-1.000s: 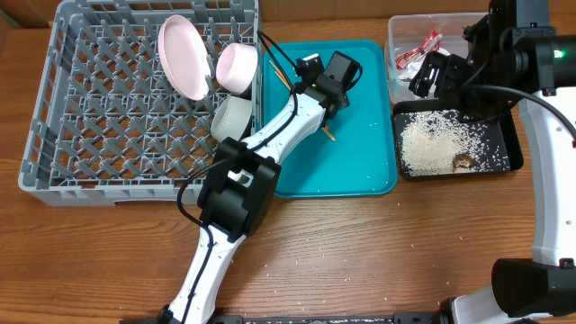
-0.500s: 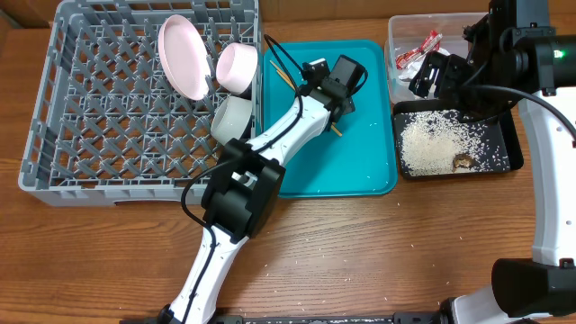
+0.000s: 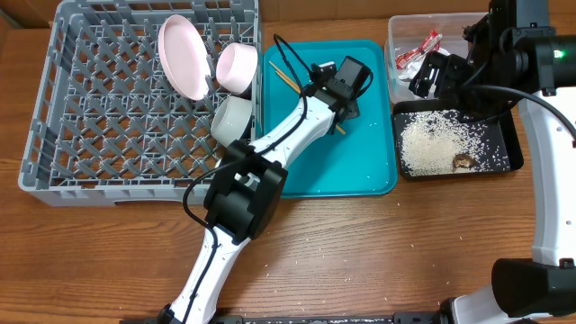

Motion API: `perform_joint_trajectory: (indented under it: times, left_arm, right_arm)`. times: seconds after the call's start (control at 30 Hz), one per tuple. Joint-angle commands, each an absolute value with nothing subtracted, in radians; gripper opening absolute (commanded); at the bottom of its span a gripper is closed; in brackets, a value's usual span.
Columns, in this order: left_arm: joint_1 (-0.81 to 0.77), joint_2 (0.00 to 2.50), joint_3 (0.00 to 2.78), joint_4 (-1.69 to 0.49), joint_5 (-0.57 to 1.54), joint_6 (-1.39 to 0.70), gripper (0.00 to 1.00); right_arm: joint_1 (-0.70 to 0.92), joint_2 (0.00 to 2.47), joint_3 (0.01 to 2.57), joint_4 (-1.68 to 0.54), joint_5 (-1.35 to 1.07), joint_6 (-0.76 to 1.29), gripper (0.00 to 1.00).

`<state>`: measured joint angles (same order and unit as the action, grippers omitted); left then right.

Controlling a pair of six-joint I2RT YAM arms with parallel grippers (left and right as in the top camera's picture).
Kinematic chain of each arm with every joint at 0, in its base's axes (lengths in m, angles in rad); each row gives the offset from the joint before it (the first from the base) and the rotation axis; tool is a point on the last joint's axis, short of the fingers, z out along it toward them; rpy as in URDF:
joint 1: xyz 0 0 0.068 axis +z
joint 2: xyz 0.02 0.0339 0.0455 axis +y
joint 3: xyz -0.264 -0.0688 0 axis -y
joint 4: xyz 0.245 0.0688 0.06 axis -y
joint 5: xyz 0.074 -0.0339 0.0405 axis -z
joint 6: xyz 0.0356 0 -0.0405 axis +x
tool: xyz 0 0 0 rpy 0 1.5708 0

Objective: Sort waste into correct bins and load items into the dishwasher

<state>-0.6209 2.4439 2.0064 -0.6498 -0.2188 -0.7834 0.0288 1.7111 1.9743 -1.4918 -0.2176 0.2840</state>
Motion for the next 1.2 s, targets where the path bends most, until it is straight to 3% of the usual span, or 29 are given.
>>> perform_joint_trajectory:
  times: [0.0,0.17,0.47,0.8,1.17]
  left_arm:
    - [-0.642,2.426,2.033,-0.657,-0.170,-0.730,0.77]
    - [-0.653,2.442,2.032,-0.684,-0.136,-0.697,0.77]
    - [-0.686,2.425,2.051,-0.682,-0.138,-0.561,0.68]
    - [-0.715,2.394,2.072,-0.681,-0.137,-0.361,0.72]
    - [-0.713,2.447,2.037,-0.624,-0.137,-0.336,0.72]
  right_arm:
    - [0.033,1.702,1.970,-1.487,-0.210,0.280,1.00]
    - [0.033,1.702,1.970,-1.487,-0.210,0.280,1.00]
    - [0.033,1.702,1.970,-1.487,-0.210,0.280,1.00]
    - [0.033,1.702,1.970,-1.487,-0.210,0.280,1.00]
    - [0.033,1.702,1.970,-1.487,-0.210,0.280,1.00]
